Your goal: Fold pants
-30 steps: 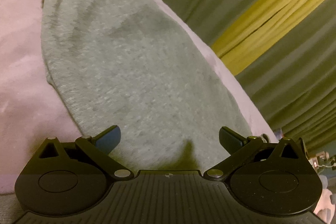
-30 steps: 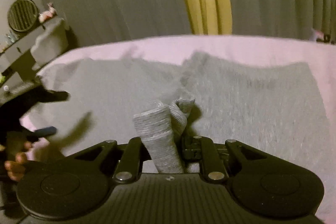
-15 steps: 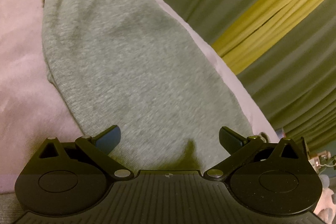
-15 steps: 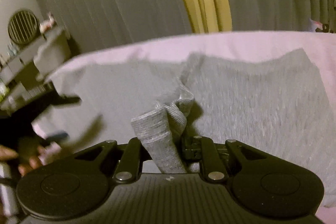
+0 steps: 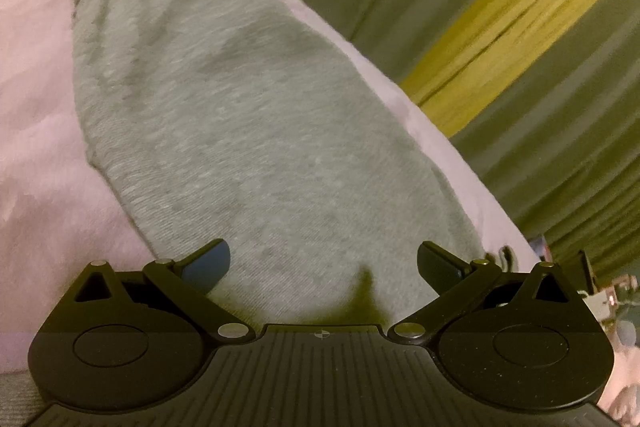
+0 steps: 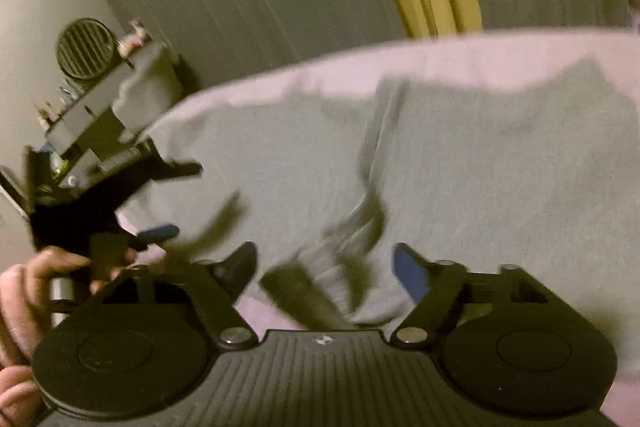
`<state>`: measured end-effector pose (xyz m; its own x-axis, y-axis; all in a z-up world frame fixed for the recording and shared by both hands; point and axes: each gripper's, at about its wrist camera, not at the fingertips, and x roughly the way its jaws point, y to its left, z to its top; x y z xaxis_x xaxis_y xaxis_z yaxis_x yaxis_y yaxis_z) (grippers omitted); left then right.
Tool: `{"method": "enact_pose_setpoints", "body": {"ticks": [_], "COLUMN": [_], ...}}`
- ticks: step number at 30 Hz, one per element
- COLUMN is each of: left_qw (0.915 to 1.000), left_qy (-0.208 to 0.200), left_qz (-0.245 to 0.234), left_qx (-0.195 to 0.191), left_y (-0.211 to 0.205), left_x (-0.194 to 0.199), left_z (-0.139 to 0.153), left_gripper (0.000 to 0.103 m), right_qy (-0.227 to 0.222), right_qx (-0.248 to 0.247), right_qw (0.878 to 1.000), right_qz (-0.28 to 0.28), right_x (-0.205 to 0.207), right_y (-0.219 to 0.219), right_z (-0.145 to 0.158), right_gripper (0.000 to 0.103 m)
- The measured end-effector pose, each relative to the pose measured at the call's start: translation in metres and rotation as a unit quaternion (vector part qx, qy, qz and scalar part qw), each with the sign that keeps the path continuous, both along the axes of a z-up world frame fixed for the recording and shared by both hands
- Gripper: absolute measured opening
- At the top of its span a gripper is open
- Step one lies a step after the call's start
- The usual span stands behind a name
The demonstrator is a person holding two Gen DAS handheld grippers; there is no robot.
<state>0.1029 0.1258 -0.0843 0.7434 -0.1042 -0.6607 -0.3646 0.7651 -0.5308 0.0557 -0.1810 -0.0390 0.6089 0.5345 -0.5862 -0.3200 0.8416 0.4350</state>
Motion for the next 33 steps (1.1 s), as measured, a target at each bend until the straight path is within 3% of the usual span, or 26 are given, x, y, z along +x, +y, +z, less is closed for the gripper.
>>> {"method": "enact_pose_setpoints", "body": {"ticks": [2,5,7,8,9,10,12,15,17,19,21,22,25,27,30,31,33], "left_qw": [0.9997,0.9960,0.9886,0.9846,0.9790,0.9737,0.9673,0.9645,0.9664,0.9652,0.9636,0.9612,0.9523,0.9463,0.9502,0.9516,0.9541], "left_qy": [-0.004,-0.020,-0.036,-0.041,-0.047,-0.050,-0.044,-0.028,-0.011,0.014,0.015,0.009,0.006,0.013,0.010,0.012,0.008], "left_qz": [-0.015,-0.063,-0.114,-0.133,-0.157,-0.177,-0.203,-0.232,-0.235,-0.247,-0.257,-0.267,-0.293,-0.305,-0.300,-0.299,-0.294], "left_qx": [0.018,0.060,0.091,0.105,0.121,0.134,0.146,0.123,0.102,0.086,0.071,0.070,0.087,0.106,0.084,0.071,0.057], "left_y": [-0.009,-0.034,-0.060,-0.070,-0.083,-0.093,-0.110,-0.128,-0.136,-0.145,-0.153,-0.157,-0.170,-0.178,-0.178,-0.177,-0.175], "left_x": [0.001,0.006,0.014,0.018,0.023,0.030,0.042,0.064,0.081,0.100,0.110,0.111,0.118,0.128,0.135,0.136,0.136], "left_z": [0.005,0.018,0.028,0.032,0.036,0.038,0.036,0.028,0.019,0.009,0.002,0.001,-0.003,-0.010,-0.011,-0.010,-0.007], "left_gripper": [0.103,0.103,0.103,0.103,0.103,0.103,0.103,0.103,0.103,0.103,0.095,0.084,0.081,0.065,0.040,0.024,0.021], "right_qy": [-0.034,-0.049,0.000,0.048,0.096,0.129,0.105,0.057,0.085,0.119,0.107,0.106,0.104,0.102,0.101,0.100,0.100], "right_qx": [-0.019,-0.083,-0.158,-0.178,-0.178,-0.145,-0.084,-0.037,-0.013,-0.023,-0.035,-0.034,-0.017,-0.007,-0.009,-0.010,-0.007], "right_qw": [0.998,0.988,0.972,0.964,0.958,0.958,0.958,0.953,0.952,0.951,0.954,0.955,0.954,0.953,0.953,0.953,0.953], "right_qz": [-0.039,-0.123,-0.172,-0.191,-0.201,-0.212,-0.255,-0.297,-0.293,-0.283,-0.279,-0.276,-0.281,-0.286,-0.286,-0.285,-0.286], "right_x": [-0.008,-0.002,0.016,0.027,0.038,0.046,0.044,0.030,0.036,0.045,0.047,0.049,0.052,0.045,0.044,0.044,0.044], "right_y": [-0.022,-0.052,-0.065,-0.070,-0.076,-0.087,-0.105,-0.124,-0.129,-0.124,-0.122,-0.122,-0.129,-0.128,-0.128,-0.127,-0.128], "right_z": [0.009,0.007,-0.014,-0.028,-0.040,-0.048,-0.043,-0.035,-0.043,-0.052,-0.051,-0.051,-0.051,-0.051,-0.051,-0.052,-0.052], "right_gripper": [0.099,0.099,0.099,0.099,0.099,0.099,0.099,0.099,0.099,0.099,0.099,0.099,0.099,0.099,0.099,0.099,0.099]}}
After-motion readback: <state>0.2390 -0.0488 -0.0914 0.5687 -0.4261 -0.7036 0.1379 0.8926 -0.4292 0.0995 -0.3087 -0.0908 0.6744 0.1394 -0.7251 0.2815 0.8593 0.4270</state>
